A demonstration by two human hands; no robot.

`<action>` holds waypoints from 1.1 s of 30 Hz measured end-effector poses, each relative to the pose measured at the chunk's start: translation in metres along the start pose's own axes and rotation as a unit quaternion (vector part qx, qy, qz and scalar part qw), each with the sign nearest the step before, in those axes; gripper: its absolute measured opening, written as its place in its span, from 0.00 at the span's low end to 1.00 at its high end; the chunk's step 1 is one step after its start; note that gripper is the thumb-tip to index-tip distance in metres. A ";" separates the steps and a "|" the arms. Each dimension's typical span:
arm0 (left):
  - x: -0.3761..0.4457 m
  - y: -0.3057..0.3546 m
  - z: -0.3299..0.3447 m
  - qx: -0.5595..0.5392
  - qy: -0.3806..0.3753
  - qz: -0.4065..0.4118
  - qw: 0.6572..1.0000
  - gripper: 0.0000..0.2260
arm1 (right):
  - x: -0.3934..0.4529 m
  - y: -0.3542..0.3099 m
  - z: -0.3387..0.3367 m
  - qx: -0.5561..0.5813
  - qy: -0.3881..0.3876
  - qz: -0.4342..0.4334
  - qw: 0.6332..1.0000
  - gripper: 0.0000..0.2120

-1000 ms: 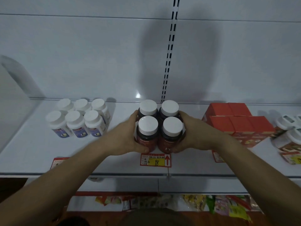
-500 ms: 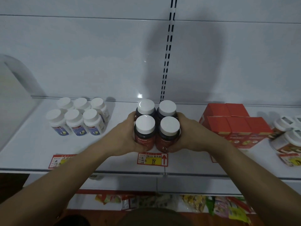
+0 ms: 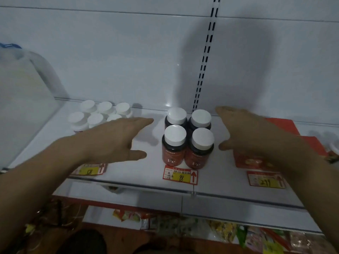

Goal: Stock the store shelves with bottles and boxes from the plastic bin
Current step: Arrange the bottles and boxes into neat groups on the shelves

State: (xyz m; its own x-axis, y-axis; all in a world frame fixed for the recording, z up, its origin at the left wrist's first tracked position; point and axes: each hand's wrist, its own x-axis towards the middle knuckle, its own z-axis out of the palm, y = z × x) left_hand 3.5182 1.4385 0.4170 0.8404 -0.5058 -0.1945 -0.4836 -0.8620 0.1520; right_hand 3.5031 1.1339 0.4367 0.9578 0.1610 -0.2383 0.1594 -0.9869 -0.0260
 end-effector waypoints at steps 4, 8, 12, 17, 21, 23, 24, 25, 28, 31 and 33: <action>-0.017 -0.036 -0.025 0.092 0.044 0.013 0.995 0.36 | 0.015 -0.011 -0.029 -0.081 0.029 -0.018 0.996 0.31; -0.040 -0.070 -0.041 0.114 0.086 0.009 0.990 0.33 | 0.032 -0.043 -0.045 -0.095 0.067 -0.038 0.992 0.21; -0.061 -0.111 -0.042 0.131 0.108 -0.032 0.985 0.31 | 0.043 -0.093 -0.048 -0.065 0.084 -0.068 0.992 0.22; -0.069 -0.161 -0.025 0.041 0.112 -0.070 0.990 0.32 | 0.058 -0.152 -0.037 0.024 0.083 -0.115 0.990 0.27; -0.067 -0.182 -0.006 -0.080 0.160 -0.070 0.981 0.30 | 0.072 -0.178 -0.017 0.091 0.103 -0.129 0.982 0.21; -0.065 -0.188 0.002 -0.115 0.202 -0.060 0.971 0.23 | 0.077 -0.188 -0.007 0.119 0.114 -0.135 0.977 0.17; -0.062 -0.190 0.004 -0.127 0.221 -0.052 0.966 0.20 | 0.080 -0.191 -0.003 0.128 0.119 -0.136 0.975 0.16; -0.060 -0.192 0.006 -0.137 0.238 -0.039 0.961 0.17 | 0.082 -0.195 0.000 0.135 0.126 -0.135 0.974 0.14; -0.052 -0.195 0.008 -0.153 0.255 -0.001 0.955 0.11 | 0.086 -0.208 0.008 0.162 0.139 -0.126 0.969 0.10; -0.044 -0.196 0.011 -0.146 0.237 0.009 0.960 0.09 | 0.089 -0.218 0.015 0.181 0.133 -0.111 0.968 0.10; -0.041 -0.198 0.015 -0.147 0.227 0.011 0.963 0.09 | 0.092 -0.222 0.018 0.186 0.131 -0.100 0.969 0.11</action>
State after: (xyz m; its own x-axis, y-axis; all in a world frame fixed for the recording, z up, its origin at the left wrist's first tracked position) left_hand 3.5760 1.6292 0.3807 0.8834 -0.3999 0.2445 -0.4684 -0.7705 0.4323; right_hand 3.5515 1.3676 0.4028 0.9525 0.2984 0.0604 0.2966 -0.8647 -0.4055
